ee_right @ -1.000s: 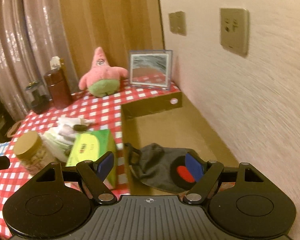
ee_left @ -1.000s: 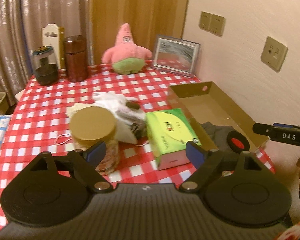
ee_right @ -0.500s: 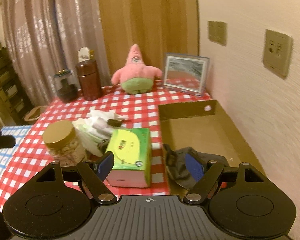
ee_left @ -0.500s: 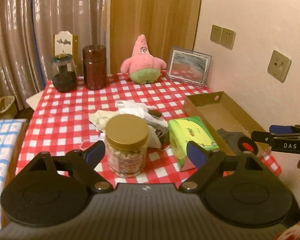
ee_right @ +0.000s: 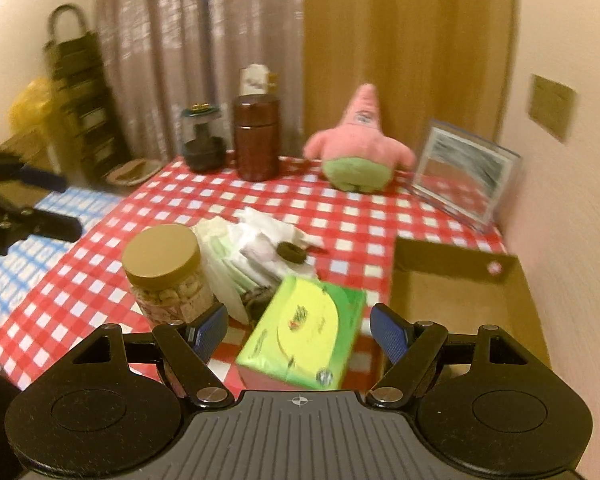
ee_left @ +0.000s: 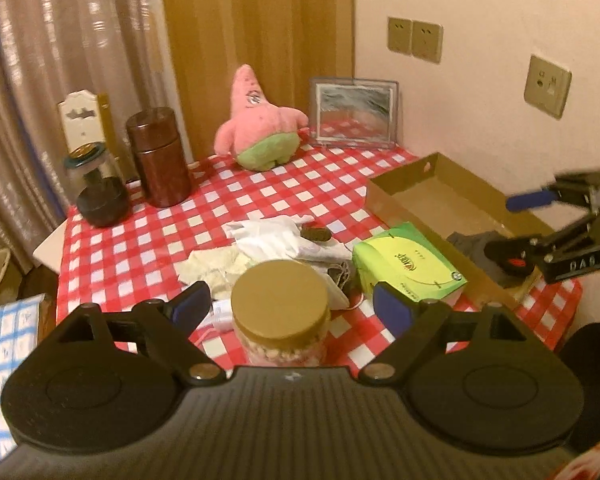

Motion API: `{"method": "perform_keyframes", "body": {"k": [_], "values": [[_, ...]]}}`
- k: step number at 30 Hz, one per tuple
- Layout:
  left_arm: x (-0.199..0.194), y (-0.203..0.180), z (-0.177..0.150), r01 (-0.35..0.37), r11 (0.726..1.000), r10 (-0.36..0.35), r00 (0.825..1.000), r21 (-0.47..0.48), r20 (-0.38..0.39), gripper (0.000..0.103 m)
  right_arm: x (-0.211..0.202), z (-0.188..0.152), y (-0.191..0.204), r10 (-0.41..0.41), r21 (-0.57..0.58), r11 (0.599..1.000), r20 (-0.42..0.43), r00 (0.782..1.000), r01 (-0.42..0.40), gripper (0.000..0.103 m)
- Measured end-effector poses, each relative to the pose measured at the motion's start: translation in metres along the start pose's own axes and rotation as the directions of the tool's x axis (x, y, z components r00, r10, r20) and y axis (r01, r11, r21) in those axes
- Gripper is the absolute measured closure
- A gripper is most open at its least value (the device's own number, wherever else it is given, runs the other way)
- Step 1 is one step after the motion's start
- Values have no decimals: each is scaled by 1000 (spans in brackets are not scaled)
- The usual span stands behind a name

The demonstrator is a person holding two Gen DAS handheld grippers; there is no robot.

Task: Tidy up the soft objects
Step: 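Move both tools back over the white cloth pile, then grasp the dark hair tie with the right tool while the left tool grasps the white folded cloth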

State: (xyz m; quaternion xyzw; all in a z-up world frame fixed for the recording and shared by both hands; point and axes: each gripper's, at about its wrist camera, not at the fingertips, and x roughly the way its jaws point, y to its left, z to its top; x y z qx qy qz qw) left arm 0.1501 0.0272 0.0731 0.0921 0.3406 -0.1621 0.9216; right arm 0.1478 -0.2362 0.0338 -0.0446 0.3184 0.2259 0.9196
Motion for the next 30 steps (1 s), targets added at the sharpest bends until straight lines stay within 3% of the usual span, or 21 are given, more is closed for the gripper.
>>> {"method": "perform_keyframes", "body": {"k": [5, 11, 16, 19, 28, 30], "values": [[32, 16, 25, 62, 991, -58, 998, 116, -36, 16, 32, 25, -19, 138, -114, 983, -59, 989, -144, 25], [72, 12, 51, 104, 944, -69, 990, 313, -120, 16, 74, 45, -28, 167, -322, 924, -143, 976, -205, 25], [112, 15, 68, 165, 910, -98, 977, 381, -187, 16, 115, 62, -41, 206, -339, 903, -202, 958, -265, 25], [136, 18, 74, 194, 890, -108, 969, 412, -223, 17, 146, 72, -49, 240, -314, 895, -257, 936, -316, 25], [195, 21, 85, 280, 847, -134, 935, 452, -330, 21, 204, 86, -54, 272, -316, 867, -346, 898, -385, 25], [206, 21, 87, 300, 847, -148, 926, 439, -346, 24, 214, 87, -53, 279, -317, 861, -359, 891, -398, 26]]}}
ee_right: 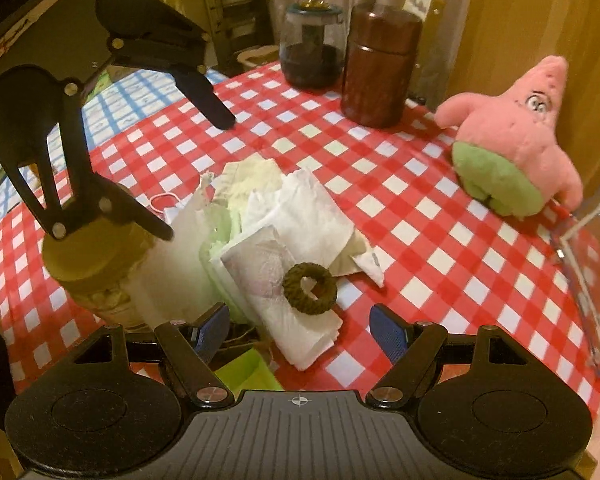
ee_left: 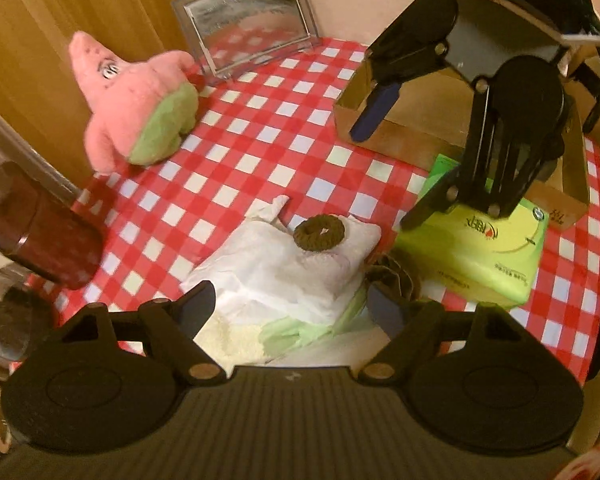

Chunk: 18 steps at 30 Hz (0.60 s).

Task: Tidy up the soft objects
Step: 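Grasp the dark hair tie with the right tool while the left tool grasps the white folded cloth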

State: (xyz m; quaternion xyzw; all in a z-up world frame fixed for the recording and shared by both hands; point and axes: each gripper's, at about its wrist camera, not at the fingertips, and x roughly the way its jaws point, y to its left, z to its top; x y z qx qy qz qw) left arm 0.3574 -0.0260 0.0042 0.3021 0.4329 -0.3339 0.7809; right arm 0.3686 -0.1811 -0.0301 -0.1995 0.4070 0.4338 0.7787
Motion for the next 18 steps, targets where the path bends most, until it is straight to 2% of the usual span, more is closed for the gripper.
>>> {"method": "perform_keyframes", "body": {"k": [4, 6, 14, 18], "values": [[19, 5, 8, 48, 999, -48, 999, -3, -16, 25, 17, 4, -7, 13, -12, 1000, -28, 1000, -14, 29], [29, 5, 10, 59, 998, -59, 998, 13, -31, 26, 25, 4, -9, 20, -19, 1000, -43, 999, -21, 38], [57, 6, 11, 92, 995, -89, 994, 45, -71, 29, 51, 8, -26, 67, 57, 996, -40, 997, -65, 41], [65, 8, 8, 107, 994, -104, 991, 36, -79, 29, 64, 9, -32, 85, 93, 992, -47, 995, -80, 47]]}}
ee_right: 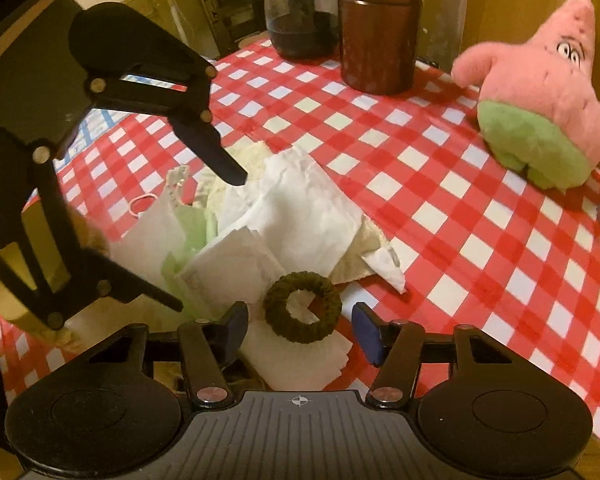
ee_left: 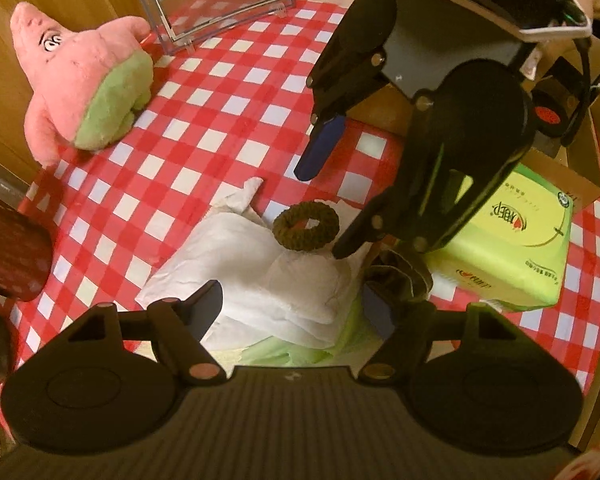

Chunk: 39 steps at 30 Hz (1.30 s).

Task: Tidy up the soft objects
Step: 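Grasp the dark hair tie with the right tool while the left tool grasps the white folded cloth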

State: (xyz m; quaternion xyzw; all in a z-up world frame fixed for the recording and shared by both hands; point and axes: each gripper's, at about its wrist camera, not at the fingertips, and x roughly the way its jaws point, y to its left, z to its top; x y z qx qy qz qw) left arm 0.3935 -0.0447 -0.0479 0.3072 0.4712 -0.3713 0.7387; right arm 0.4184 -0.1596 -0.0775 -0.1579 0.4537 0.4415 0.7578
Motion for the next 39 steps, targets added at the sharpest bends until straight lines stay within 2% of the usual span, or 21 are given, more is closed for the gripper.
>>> {"method": "perform_keyframes", "body": {"k": [4, 9, 12, 16, 24, 26, 30, 32, 39], "values": [[6, 2, -2, 8, 1000, -8, 1000, -4, -5, 29, 7, -1, -1, 14, -1, 1000, 1, 1000, -14, 59], [10, 3, -1, 15, 1000, -15, 1000, -9, -3, 31, 5, -2, -1, 29, 1, 1000, 14, 999, -29, 87], [12, 3, 0, 29, 1000, -29, 1000, -11, 0, 31, 4, -4, -2, 39, 13, 999, 14, 999, -39, 91], [16, 2, 3, 39, 999, -40, 999, -14, -3, 33, -5, -6, -3, 33, 33, 999, 37, 999, -34, 92], [27, -5, 10, 60, 998, -59, 997, 21, -39, 42, -28, -13, -6, -46, 56, 998, 57, 997, 43, 92], [30, -8, 11, 46, 998, -43, 998, 47, -53, 50, -31, -15, -7, -65, 68, 996, 57, 996, 62, 92], [34, -11, 12, 28, 997, -22, 996, 67, -81, 59, -36, -19, -10, -97, 93, 992, 60, 993, 91, 93], [33, -12, 14, 27, 997, -22, 996, 68, -85, 70, -39, -21, -10, -111, 103, 989, 62, 992, 104, 93], [16, -12, 20, -12, 999, 15, 997, 32, -70, 74, -60, -25, -8, -161, 140, 979, 79, 984, 149, 92]]}}
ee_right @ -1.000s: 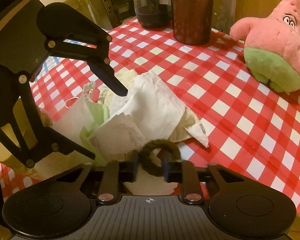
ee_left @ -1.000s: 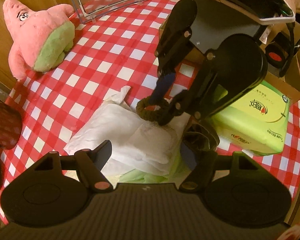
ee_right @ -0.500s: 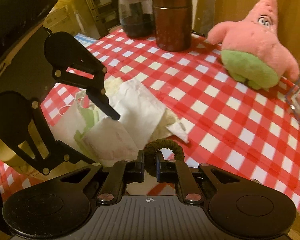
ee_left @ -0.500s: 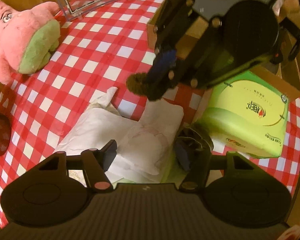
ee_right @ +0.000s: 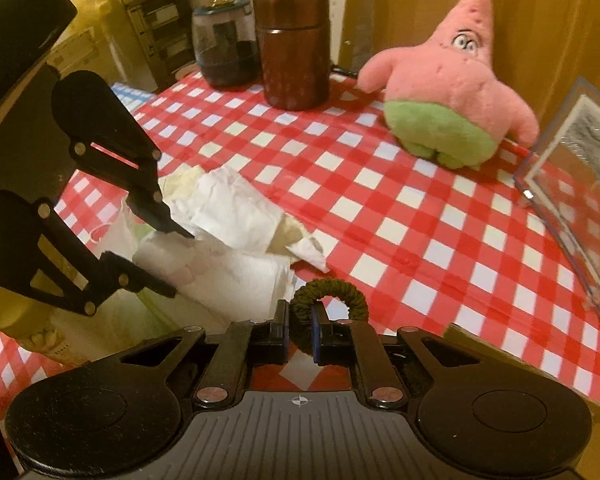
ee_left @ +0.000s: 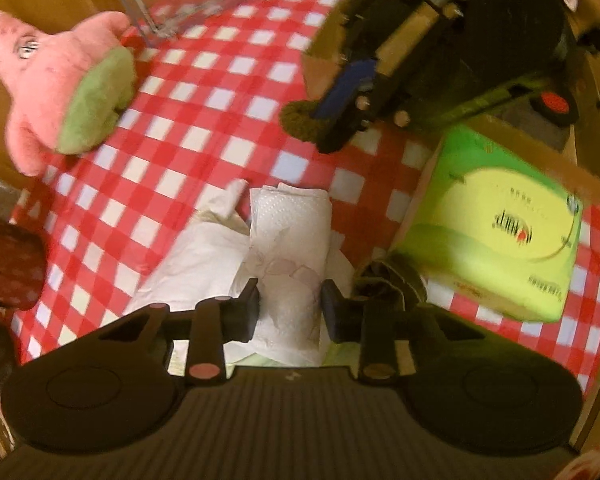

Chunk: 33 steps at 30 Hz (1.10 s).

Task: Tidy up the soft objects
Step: 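Grasp the dark hair tie with the right tool while the left tool grasps the white folded cloth, then carry the white cloth and hair tie into the cardboard box and release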

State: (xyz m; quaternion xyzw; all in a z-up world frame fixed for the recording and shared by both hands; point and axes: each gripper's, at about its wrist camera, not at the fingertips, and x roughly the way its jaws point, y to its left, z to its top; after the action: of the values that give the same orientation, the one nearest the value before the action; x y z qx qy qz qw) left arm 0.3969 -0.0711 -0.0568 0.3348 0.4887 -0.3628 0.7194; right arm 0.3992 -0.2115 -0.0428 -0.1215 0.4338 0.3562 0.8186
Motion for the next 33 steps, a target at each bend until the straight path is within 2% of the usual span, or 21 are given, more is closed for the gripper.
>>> {"method": "perform_keyframes", "body": {"k": [7, 15, 20, 25, 33], "values": [[-37, 1, 6, -37, 990, 48, 996, -139, 73, 74, -39, -6, 7, -54, 76, 996, 48, 997, 50, 92], [-82, -29, 10, -58, 951, 111, 981, -302, 160, 74, -101, -27, 24, -139, 178, 977, 96, 986, 120, 92], [-110, -61, 12, -30, 916, 132, 964, -399, 231, 74, -143, -52, 37, -189, 235, 959, 124, 974, 156, 93], [-131, -100, 17, -4, 894, 145, 948, -448, 282, 74, -181, -86, 48, -250, 291, 935, 141, 958, 201, 92], [-138, -159, 23, 69, 847, 134, 932, -527, 337, 74, -224, -142, 57, -299, 387, 895, 156, 942, 220, 92]]}}
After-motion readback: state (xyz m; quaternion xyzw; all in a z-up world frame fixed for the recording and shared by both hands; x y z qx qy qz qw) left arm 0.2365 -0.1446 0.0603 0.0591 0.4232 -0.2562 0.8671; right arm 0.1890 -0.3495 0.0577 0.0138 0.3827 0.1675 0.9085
